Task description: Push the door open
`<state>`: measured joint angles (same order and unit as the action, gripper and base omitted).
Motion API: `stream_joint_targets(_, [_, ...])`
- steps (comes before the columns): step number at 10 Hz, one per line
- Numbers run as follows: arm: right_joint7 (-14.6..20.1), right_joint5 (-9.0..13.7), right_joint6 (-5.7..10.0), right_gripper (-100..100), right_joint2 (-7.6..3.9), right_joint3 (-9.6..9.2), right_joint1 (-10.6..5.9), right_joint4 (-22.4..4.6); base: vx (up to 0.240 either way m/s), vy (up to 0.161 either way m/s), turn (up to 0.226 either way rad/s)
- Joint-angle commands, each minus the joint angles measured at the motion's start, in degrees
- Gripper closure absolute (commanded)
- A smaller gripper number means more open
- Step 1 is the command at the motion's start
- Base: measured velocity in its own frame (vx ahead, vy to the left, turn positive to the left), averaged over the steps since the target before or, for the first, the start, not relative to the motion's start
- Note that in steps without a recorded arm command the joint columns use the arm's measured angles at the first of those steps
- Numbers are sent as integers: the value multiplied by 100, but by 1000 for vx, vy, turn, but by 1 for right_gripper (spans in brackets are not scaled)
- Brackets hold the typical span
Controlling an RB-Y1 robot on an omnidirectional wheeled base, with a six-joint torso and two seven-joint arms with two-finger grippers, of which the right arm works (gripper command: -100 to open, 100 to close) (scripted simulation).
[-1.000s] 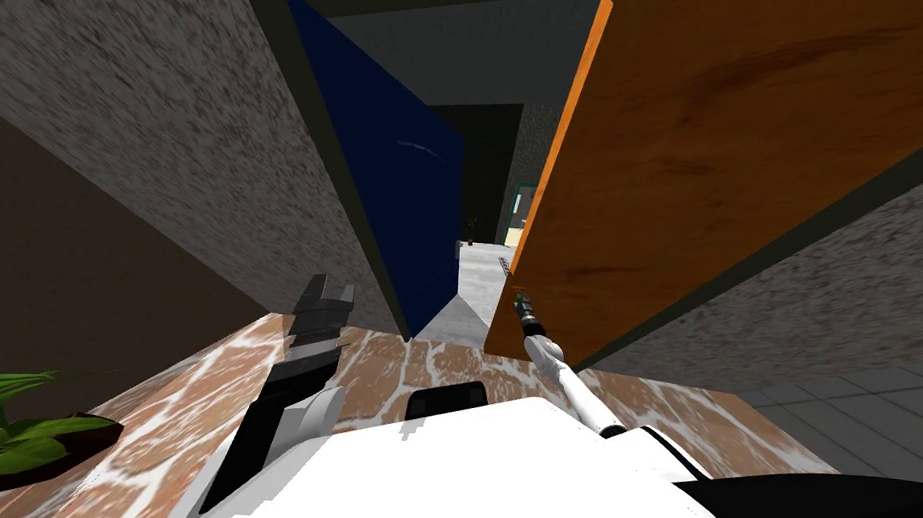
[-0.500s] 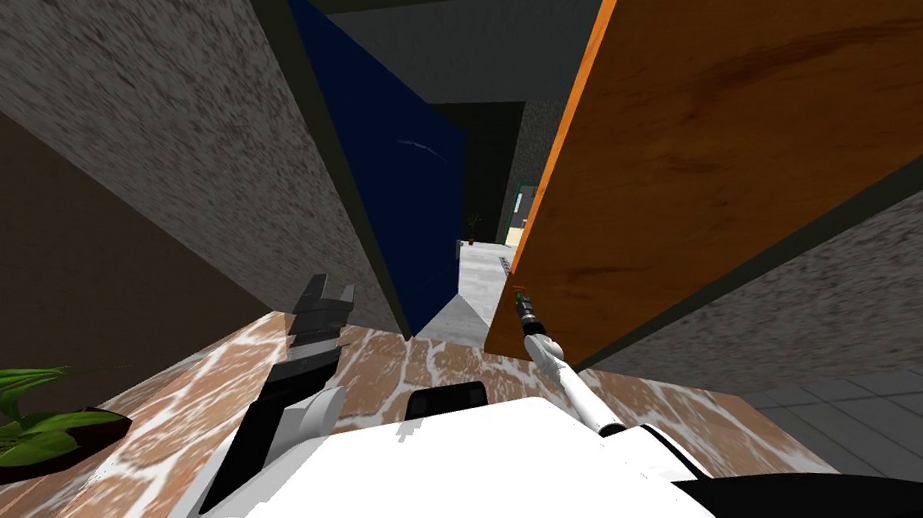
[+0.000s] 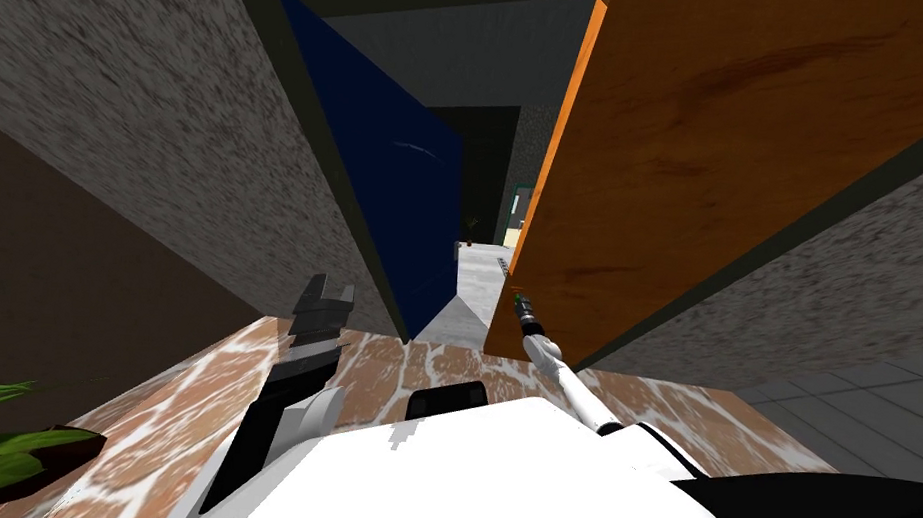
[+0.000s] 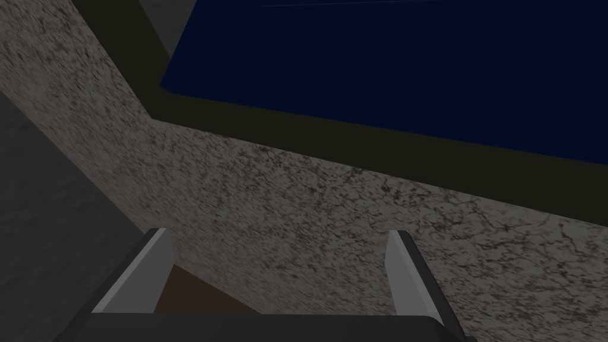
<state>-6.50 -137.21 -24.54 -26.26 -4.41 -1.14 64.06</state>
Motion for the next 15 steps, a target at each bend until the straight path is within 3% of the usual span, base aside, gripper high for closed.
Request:
stream_joint_targets(1, [258, 64, -46, 100, 1, -11, -45, 23, 58, -3, -35])
stream_joint_targets(15, [2265, 624, -291, 100, 135, -309, -314, -169, 56, -9, -36])
